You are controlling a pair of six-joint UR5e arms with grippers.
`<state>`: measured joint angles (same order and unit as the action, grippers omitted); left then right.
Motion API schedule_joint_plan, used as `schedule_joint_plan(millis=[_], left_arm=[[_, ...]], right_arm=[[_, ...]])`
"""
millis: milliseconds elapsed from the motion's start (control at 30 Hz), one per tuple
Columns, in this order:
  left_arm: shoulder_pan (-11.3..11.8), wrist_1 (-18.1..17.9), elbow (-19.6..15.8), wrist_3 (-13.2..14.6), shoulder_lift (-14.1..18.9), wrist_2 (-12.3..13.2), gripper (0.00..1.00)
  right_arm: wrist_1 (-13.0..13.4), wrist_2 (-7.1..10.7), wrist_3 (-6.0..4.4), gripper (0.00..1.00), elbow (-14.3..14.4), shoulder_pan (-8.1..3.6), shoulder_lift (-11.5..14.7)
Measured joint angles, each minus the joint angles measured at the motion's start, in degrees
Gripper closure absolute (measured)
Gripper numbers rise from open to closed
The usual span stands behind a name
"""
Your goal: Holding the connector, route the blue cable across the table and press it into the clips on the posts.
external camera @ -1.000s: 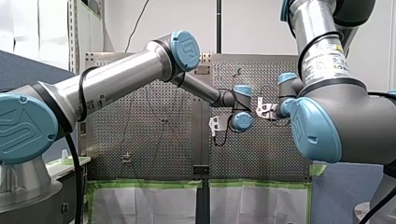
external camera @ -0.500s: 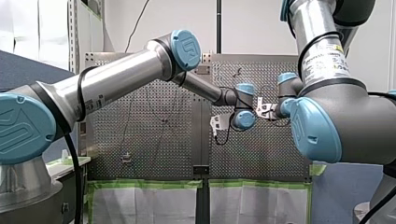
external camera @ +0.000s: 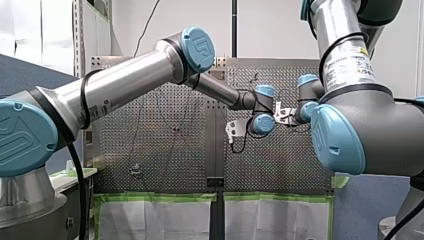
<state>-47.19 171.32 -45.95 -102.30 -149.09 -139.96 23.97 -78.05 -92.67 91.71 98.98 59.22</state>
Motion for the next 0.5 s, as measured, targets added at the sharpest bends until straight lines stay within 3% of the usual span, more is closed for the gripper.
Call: schedule_joint_plan(millis=[233,500], left_arm=[[-1.1,2.8,-0.1,-1.2,1.7,-1.3,1.00],[-2.4,3.6,-0.1,-1.2,4.1,-2.3,1.00]], right_arm=[[-0.5,0.15,-0.13,1.00,-0.1,0.08,2.4],[-1.8,1.30,-0.38,1.00,-0.2,0.09,6.3]])
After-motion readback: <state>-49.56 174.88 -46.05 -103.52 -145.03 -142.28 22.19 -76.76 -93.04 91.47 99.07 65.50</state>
